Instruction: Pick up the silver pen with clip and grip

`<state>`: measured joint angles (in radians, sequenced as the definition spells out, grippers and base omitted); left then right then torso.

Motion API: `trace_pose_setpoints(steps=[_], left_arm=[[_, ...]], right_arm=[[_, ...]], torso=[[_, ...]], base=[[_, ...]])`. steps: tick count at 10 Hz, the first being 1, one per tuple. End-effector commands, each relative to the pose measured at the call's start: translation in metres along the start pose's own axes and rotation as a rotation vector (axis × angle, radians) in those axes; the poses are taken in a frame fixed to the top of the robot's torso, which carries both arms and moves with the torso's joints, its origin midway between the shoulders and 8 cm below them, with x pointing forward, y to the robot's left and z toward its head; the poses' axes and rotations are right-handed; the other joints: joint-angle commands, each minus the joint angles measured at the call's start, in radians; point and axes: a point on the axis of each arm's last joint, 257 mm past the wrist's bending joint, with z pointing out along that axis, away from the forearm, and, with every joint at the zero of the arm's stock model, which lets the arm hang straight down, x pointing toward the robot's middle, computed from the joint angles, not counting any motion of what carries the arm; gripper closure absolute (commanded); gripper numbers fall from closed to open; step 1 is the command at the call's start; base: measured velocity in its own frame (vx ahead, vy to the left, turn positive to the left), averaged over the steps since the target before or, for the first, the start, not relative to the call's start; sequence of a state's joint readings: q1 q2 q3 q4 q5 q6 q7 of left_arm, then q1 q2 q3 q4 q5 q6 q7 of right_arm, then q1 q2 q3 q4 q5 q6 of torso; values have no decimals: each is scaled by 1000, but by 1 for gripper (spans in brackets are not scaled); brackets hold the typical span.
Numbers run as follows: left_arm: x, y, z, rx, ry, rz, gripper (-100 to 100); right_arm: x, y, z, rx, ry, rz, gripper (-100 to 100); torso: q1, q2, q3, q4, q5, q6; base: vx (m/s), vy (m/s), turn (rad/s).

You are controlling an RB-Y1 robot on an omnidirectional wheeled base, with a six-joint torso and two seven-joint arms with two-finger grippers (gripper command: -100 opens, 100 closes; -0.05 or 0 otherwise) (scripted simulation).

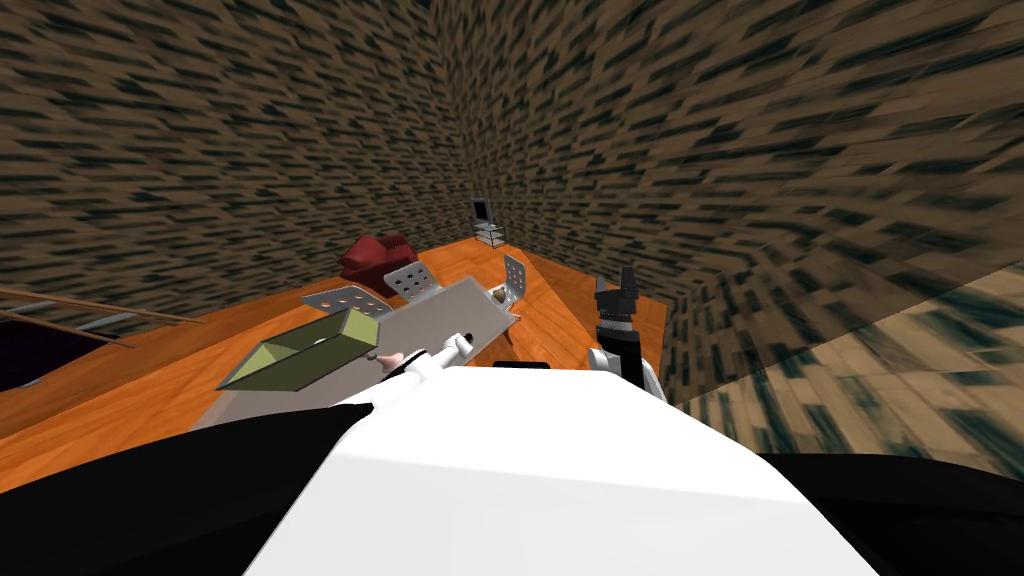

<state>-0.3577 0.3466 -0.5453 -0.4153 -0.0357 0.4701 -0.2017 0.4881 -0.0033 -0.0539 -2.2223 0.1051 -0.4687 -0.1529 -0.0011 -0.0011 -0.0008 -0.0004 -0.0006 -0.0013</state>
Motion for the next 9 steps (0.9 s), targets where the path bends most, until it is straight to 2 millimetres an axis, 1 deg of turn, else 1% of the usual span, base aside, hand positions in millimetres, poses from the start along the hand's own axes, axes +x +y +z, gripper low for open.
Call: trace_pose_setpoints(steps=[1,4,7,9], left_arm=[[3,6,2,2,-1,-3,-100],[16,36,9,-2,1,-10,-100],[22,47,12,-3,3,-12,-100],[21,47,11,-6,3,-11,-100]], right_arm=[[0,0,0,0,0,0,0],[0,0,0,0,0,0,0],[0,0,0,0,0,0,0],[0,0,0,0,0,0,0]], torso=[[0,0,0,0,0,0],[-1,-2,-1,0,0,0],[0,-1,-1,0,0,0],[0,0,0,0,0,0]], base=[[45,-15,-13],[81,-25,-29],[55,-13,-15],[18,-4,-1]])
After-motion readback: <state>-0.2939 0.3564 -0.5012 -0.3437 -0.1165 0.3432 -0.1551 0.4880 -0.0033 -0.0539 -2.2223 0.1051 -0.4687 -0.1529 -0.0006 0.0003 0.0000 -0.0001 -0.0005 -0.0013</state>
